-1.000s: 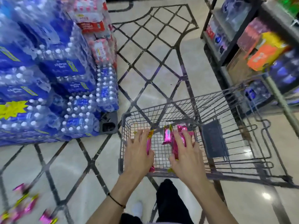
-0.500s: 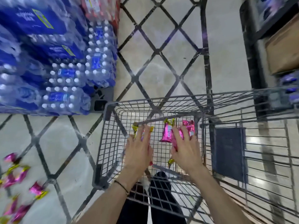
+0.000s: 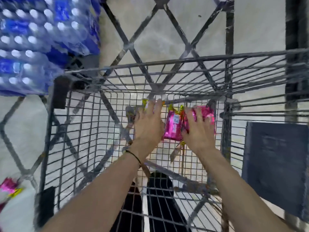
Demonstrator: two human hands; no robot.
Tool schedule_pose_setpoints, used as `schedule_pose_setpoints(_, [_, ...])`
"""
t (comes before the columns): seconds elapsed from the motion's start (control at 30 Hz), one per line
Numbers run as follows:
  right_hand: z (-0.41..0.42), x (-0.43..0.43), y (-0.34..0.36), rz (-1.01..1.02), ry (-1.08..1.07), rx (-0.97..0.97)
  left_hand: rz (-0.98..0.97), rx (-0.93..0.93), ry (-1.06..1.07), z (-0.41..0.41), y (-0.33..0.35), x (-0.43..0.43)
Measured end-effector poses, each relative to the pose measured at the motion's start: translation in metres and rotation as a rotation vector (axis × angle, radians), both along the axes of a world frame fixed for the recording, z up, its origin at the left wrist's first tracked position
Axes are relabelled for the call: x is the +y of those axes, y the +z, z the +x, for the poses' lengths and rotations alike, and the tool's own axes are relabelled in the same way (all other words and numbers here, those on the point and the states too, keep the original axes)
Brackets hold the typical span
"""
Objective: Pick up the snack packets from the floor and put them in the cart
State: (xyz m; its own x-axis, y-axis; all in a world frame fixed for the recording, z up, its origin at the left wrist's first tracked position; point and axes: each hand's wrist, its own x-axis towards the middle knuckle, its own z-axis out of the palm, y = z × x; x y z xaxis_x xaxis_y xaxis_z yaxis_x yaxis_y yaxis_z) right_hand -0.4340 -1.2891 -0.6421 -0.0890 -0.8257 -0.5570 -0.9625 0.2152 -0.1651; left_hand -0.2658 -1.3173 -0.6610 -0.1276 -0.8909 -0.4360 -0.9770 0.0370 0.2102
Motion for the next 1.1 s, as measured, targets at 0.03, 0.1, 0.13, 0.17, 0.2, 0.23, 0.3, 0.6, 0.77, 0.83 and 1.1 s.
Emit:
schedule_pose_setpoints(0.03, [0.001, -0.001, -0.005, 0.002, -0.002, -0.003, -0.001, -0.005, -0.002, -0.002, -0.007, -0.001])
schedule_pose_setpoints(0.1, [0.0, -0.002, -0.012, -0.006, -0.002, -0.014, -0.009, -0.008, -0.008, -0.005, -0.018, -0.001])
schedule_pose_setpoints(0.13, [0.0, -0.002, -0.015, -0.012, -0.001, -0.018, -0.022, -0.015, -0.022, -0.006, -0.021, 0.0])
schedule_pose_setpoints(0.17, [-0.001, -0.002, -0.017, -0.015, 0.001, -0.018, -0.037, -0.022, -0.039, -0.007, -0.023, 0.001])
schedule_pose_setpoints(0.2, [-0.001, -0.002, -0.018, -0.014, 0.002, -0.018, -0.045, -0.025, -0.053, -0.008, -0.024, 0.003])
schedule_pose_setpoints(0.23, [-0.002, -0.001, -0.019, -0.008, -0.003, -0.02, -0.042, -0.024, -0.057, -0.009, -0.024, 0.005])
schedule_pose_setpoints(0.3, [-0.002, -0.001, -0.016, 0.003, -0.012, -0.034, -0.023, -0.012, -0.046, -0.009, -0.021, 0.007])
schedule_pose_setpoints(0.6, [-0.001, 0.003, 0.045, -0.013, 0.026, 0.0, 0.008, 0.06, 0.013, -0.001, 0.039, 0.013])
schedule_pose_setpoints(0.77, [0.01, 0.011, 0.12, -0.127, 0.079, -0.004, -0.015, 0.046, 0.004, 0.014, 0.106, 0.019])
schedule_pose_setpoints(0.83, [0.018, 0.019, 0.154, -0.159, 0.111, 0.01, -0.03, 0.047, -0.03, 0.026, 0.145, 0.025])
schedule_pose_setpoints(1.1, [0.048, 0.056, 0.297, -0.38, 0.185, 0.051, -0.279, 0.018, -0.141, 0.106, 0.313, 0.056])
